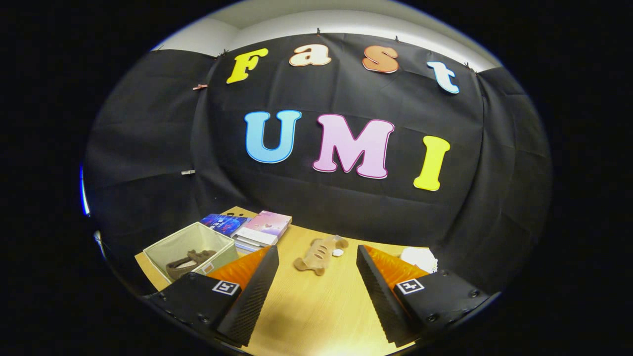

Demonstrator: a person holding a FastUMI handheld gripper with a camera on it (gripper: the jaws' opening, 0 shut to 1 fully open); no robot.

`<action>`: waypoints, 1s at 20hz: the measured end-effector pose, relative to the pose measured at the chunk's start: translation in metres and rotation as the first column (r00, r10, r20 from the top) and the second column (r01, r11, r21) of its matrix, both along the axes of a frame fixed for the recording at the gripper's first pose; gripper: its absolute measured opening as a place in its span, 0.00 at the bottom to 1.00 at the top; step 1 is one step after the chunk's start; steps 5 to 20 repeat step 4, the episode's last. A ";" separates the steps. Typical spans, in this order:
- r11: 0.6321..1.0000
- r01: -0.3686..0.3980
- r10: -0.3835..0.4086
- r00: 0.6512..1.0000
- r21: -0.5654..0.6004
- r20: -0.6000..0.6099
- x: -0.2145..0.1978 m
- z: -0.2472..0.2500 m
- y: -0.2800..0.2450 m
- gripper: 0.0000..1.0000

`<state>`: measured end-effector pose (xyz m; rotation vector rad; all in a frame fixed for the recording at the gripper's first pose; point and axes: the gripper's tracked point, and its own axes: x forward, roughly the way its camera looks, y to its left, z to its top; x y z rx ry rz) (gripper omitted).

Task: Open the storage box then place both shoes into the box .Put the left shoe in first, then the right shoe, with the right side of both shoes facing outward in a uniform manner.

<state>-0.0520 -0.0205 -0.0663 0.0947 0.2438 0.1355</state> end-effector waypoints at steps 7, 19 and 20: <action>0.998 -0.057 0.057 0.998 0.006 0.011 -0.009 0.002 0.010 0.98; 0.998 -0.057 0.057 0.998 0.006 0.011 -0.009 0.002 0.010 0.98; 0.998 -0.057 0.057 0.998 0.006 0.011 -0.009 0.002 0.010 0.98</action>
